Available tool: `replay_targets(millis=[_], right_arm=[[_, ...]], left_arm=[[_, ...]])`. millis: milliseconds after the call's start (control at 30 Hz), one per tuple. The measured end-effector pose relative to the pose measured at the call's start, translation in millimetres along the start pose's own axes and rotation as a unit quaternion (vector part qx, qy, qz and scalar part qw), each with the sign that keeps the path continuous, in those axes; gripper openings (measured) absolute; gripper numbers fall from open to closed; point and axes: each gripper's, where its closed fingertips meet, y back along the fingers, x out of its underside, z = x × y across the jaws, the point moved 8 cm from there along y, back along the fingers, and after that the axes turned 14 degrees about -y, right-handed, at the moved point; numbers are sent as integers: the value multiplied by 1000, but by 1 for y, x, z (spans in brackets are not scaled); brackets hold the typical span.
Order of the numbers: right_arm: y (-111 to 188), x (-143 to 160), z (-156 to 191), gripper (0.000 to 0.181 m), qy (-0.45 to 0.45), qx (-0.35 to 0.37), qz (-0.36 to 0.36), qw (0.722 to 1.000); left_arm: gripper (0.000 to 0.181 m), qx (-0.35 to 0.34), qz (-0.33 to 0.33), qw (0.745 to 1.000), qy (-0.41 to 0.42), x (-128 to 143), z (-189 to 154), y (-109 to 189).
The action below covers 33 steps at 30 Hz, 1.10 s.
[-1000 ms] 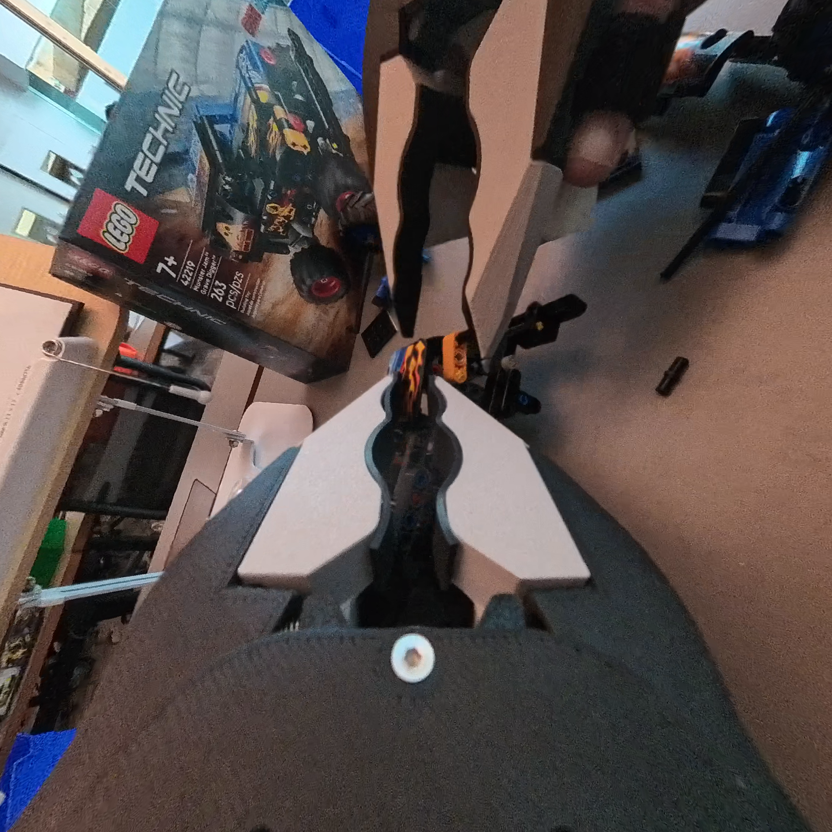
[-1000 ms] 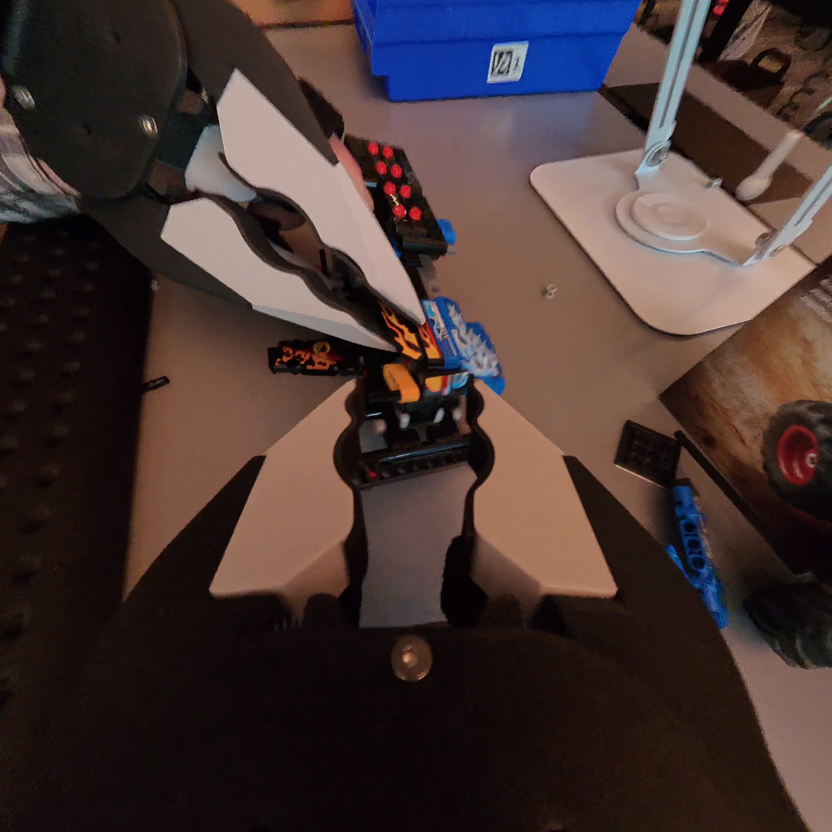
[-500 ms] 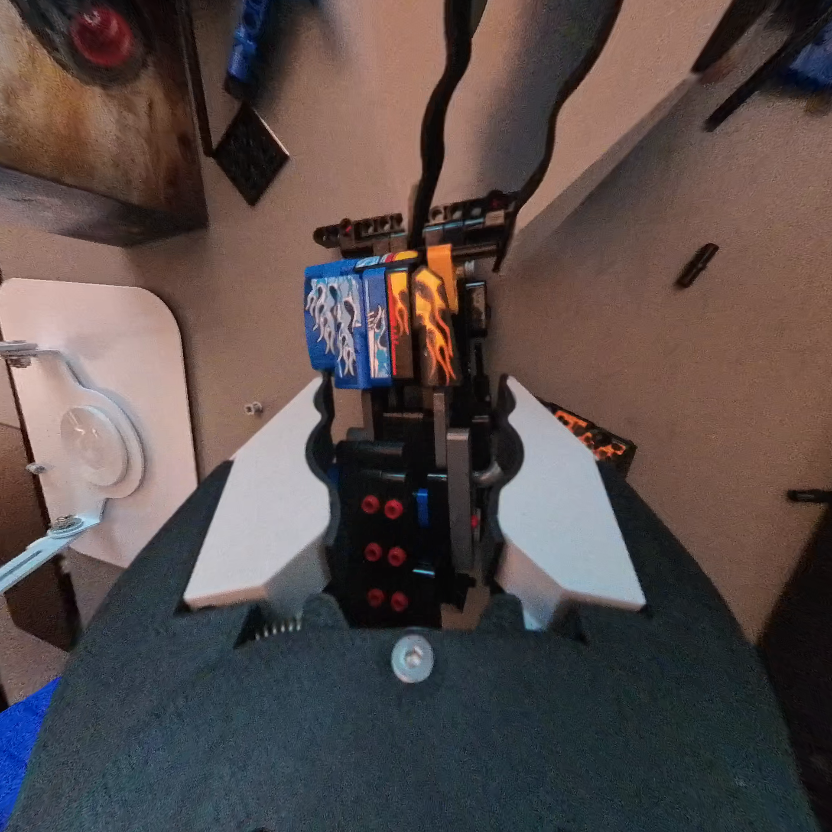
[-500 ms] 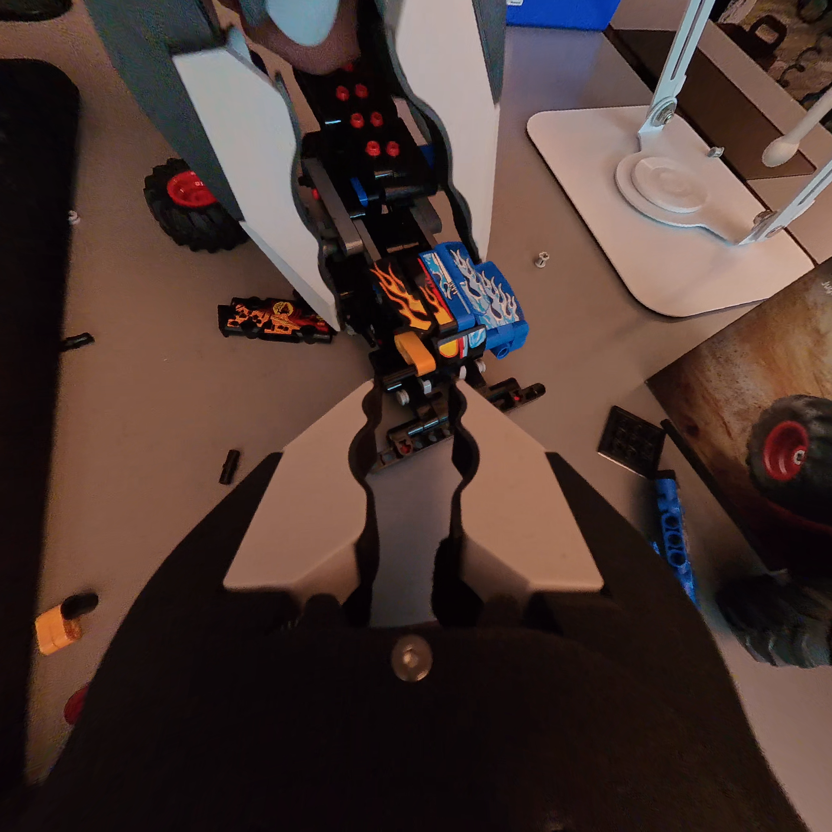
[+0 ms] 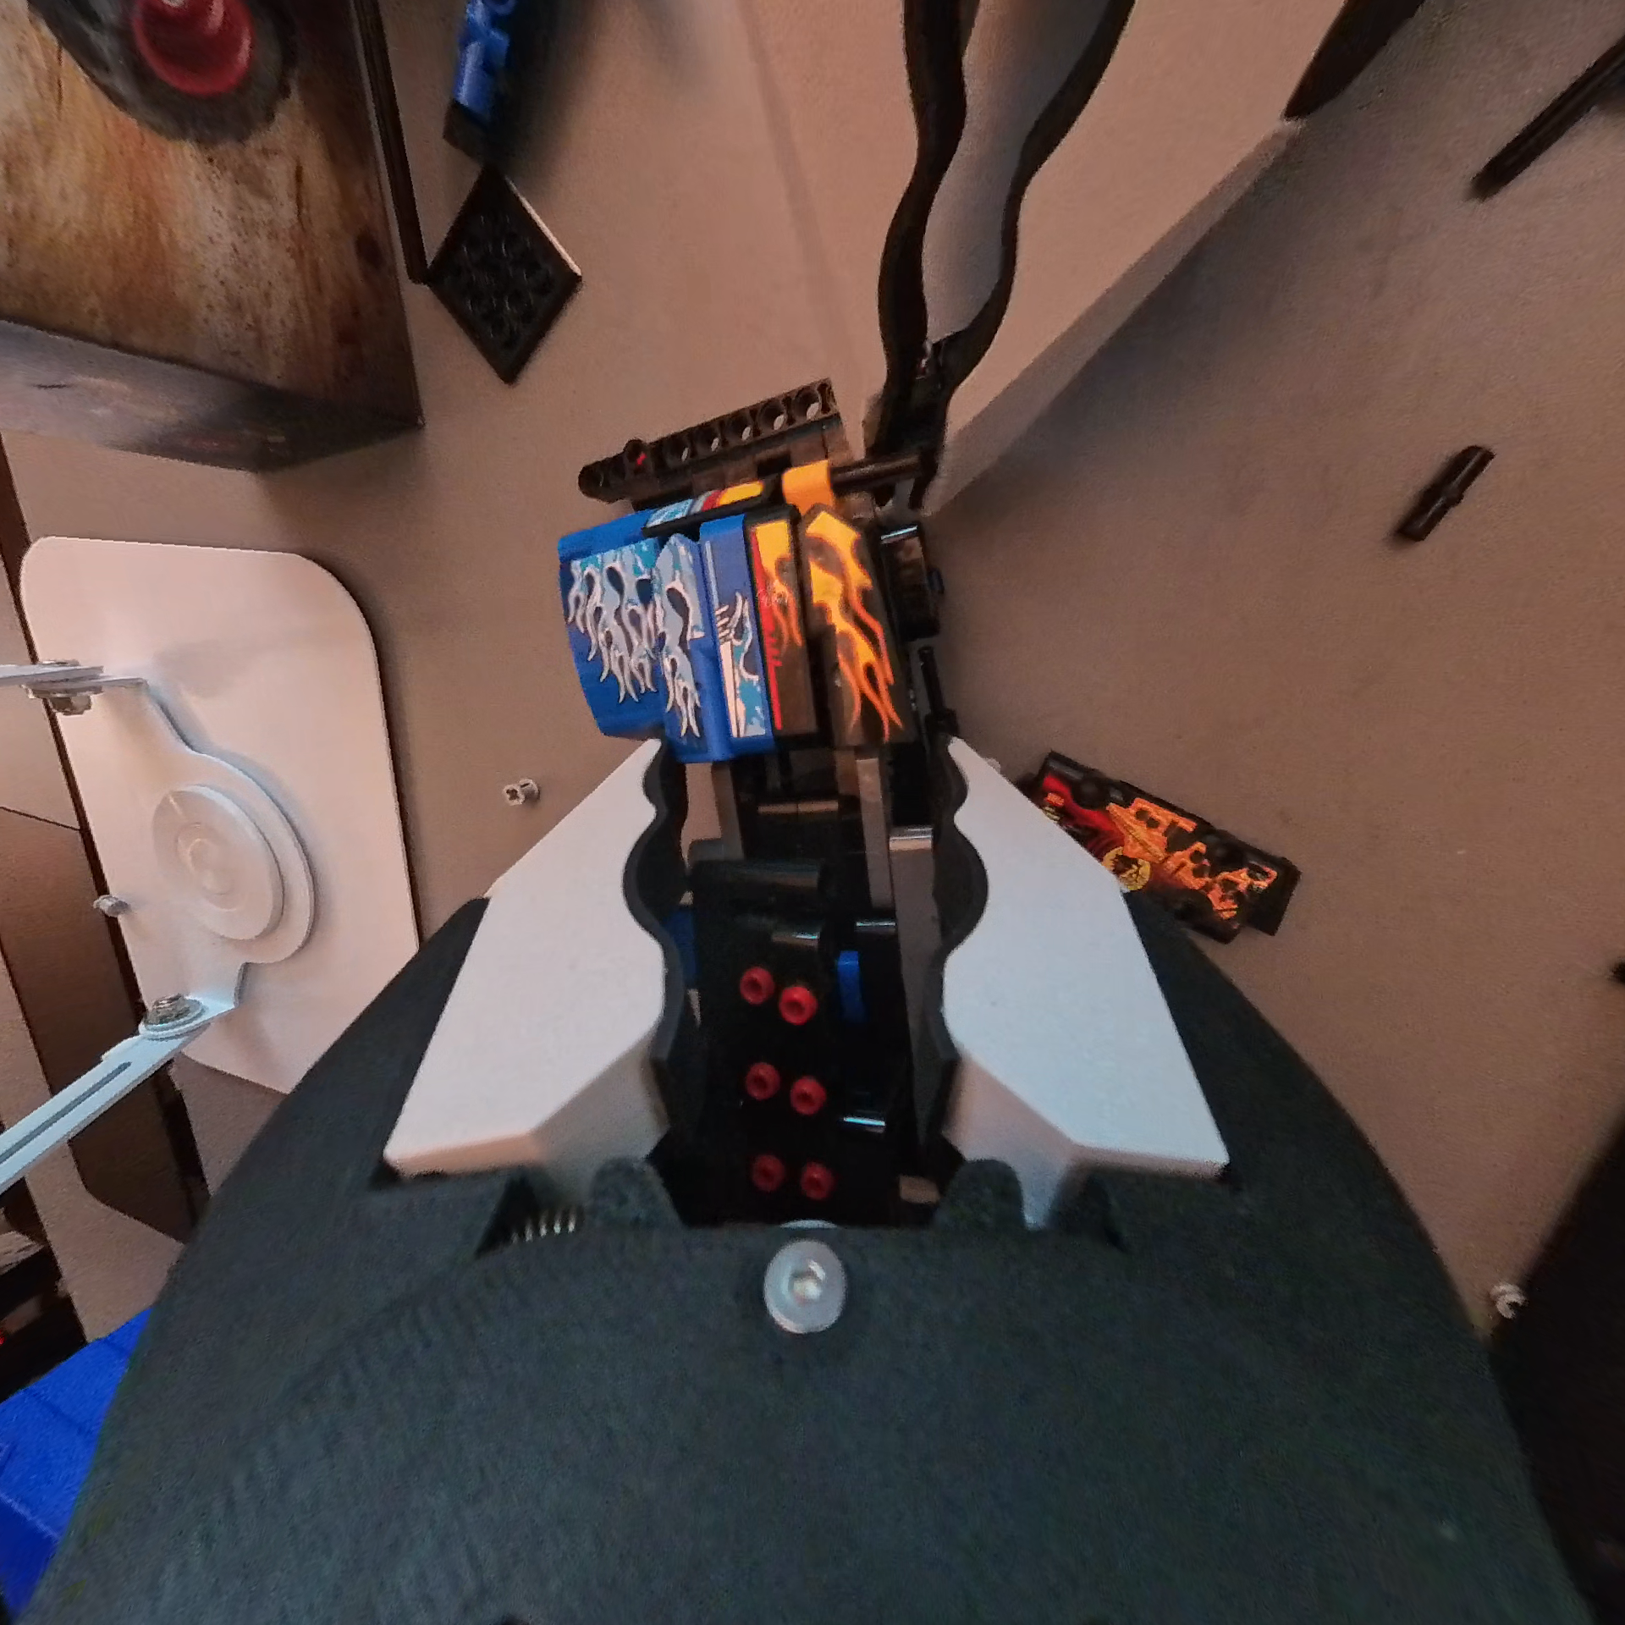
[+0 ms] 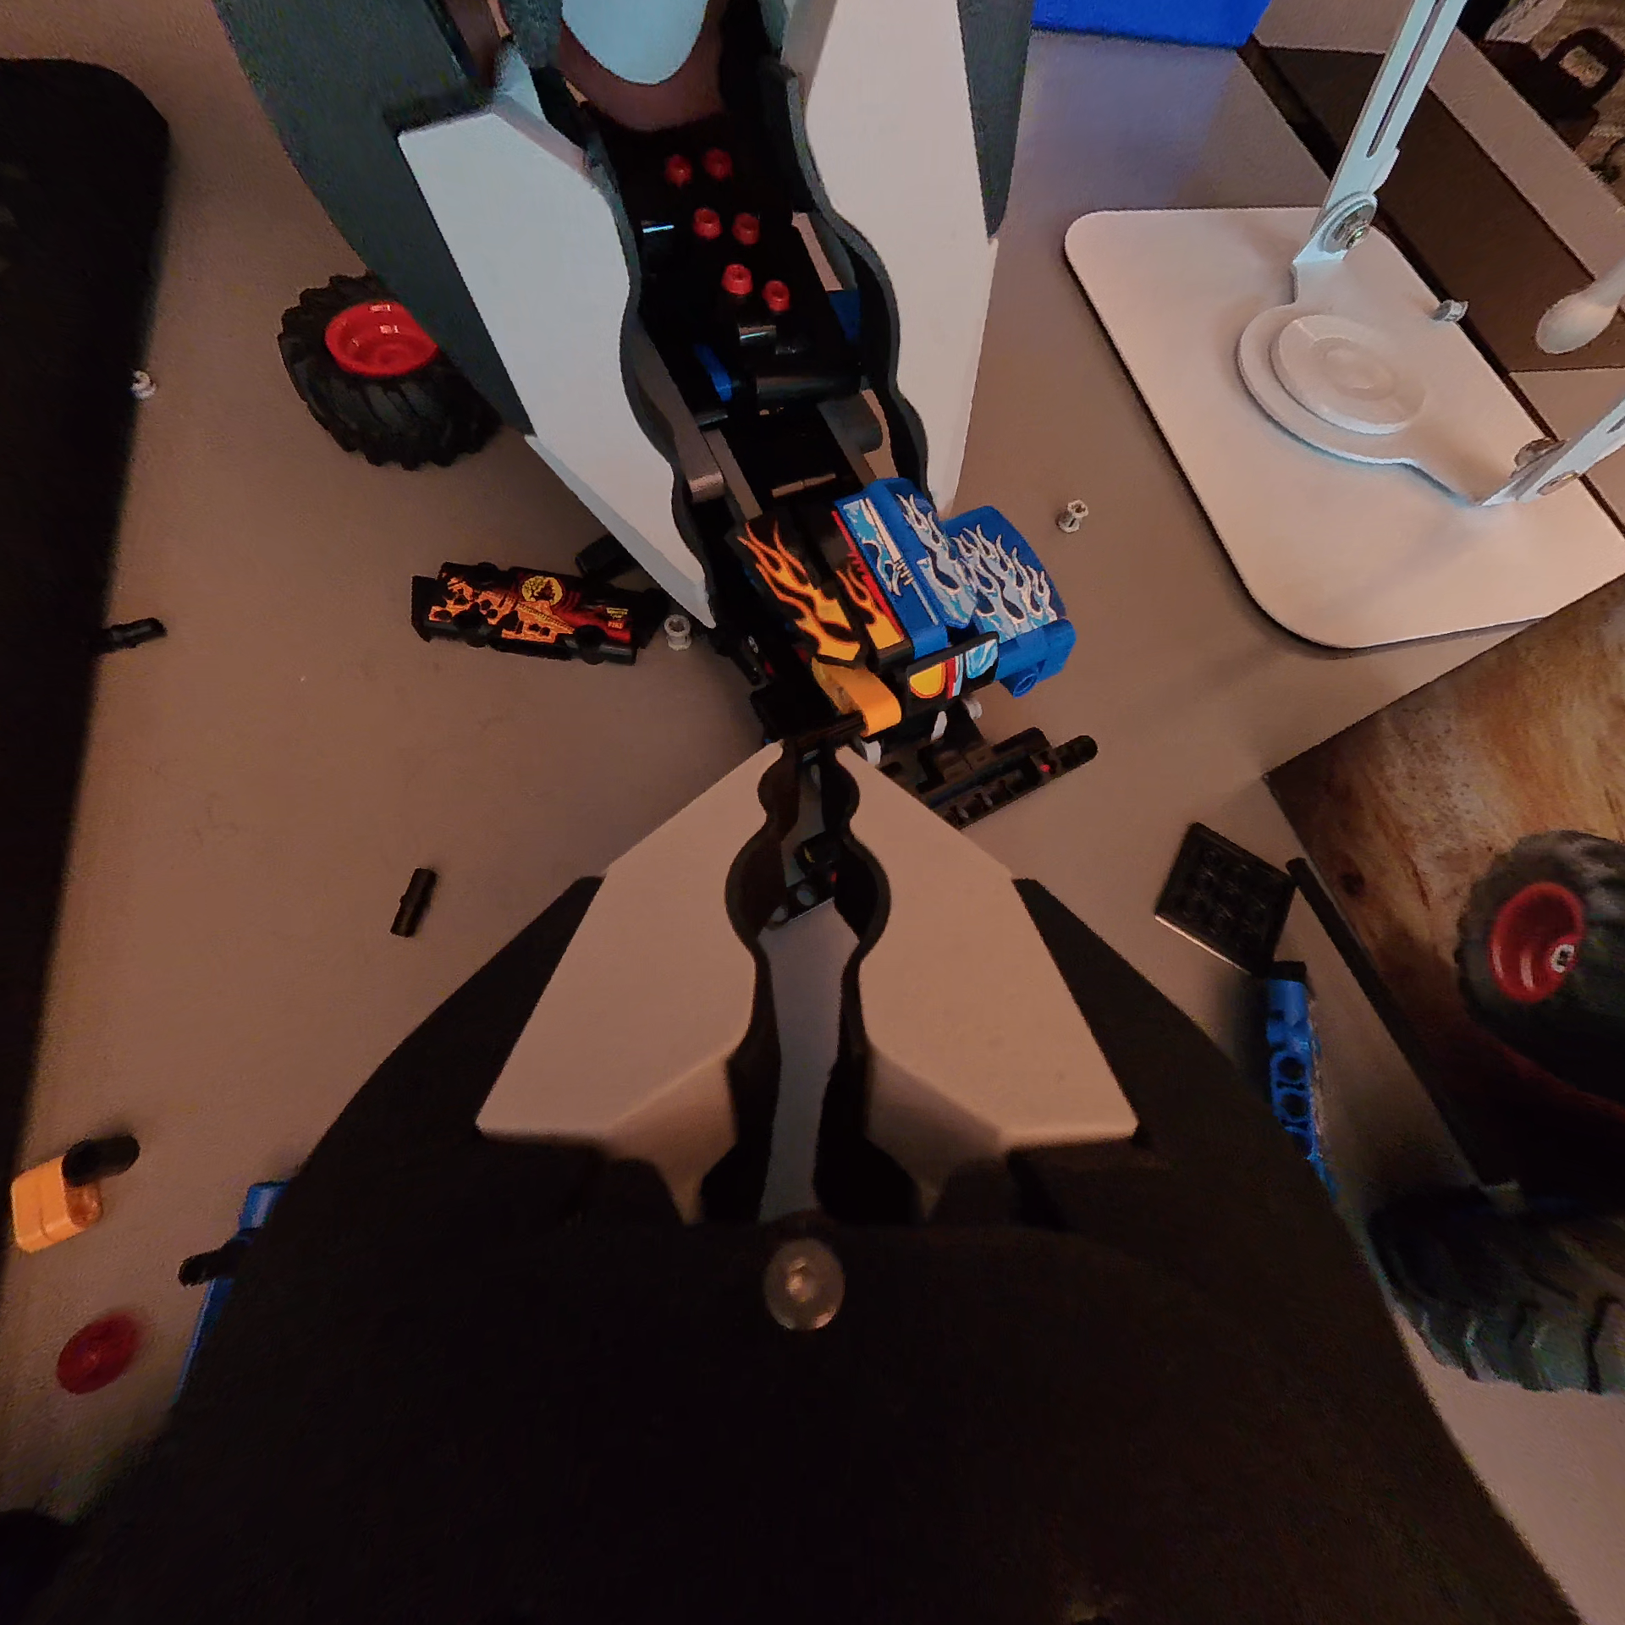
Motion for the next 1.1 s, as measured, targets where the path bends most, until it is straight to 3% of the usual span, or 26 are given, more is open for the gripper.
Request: replay_targets(millis=[633,933,1000,1033,1100], right_arm=[[-7,-7,-17,0,-72,10,39,997],[-12,-13,-23,0,-24,64,61,996],[-10,-11,-21,0,-12,49,50,997],[-8,-11,-20,1,-14,37,51,998],[-2,-8,-17,21,-10,19,43,999]], left_arm=[[58,-14,18,1000,8,4,7,-3],[61,-22,28,999,25,6,11,-5],[62,-19,20,999,27,7,11,-5],[61,-14,12,999,26,7,11,-5],[58,-5,-9,1000,12,5,9,-3]])
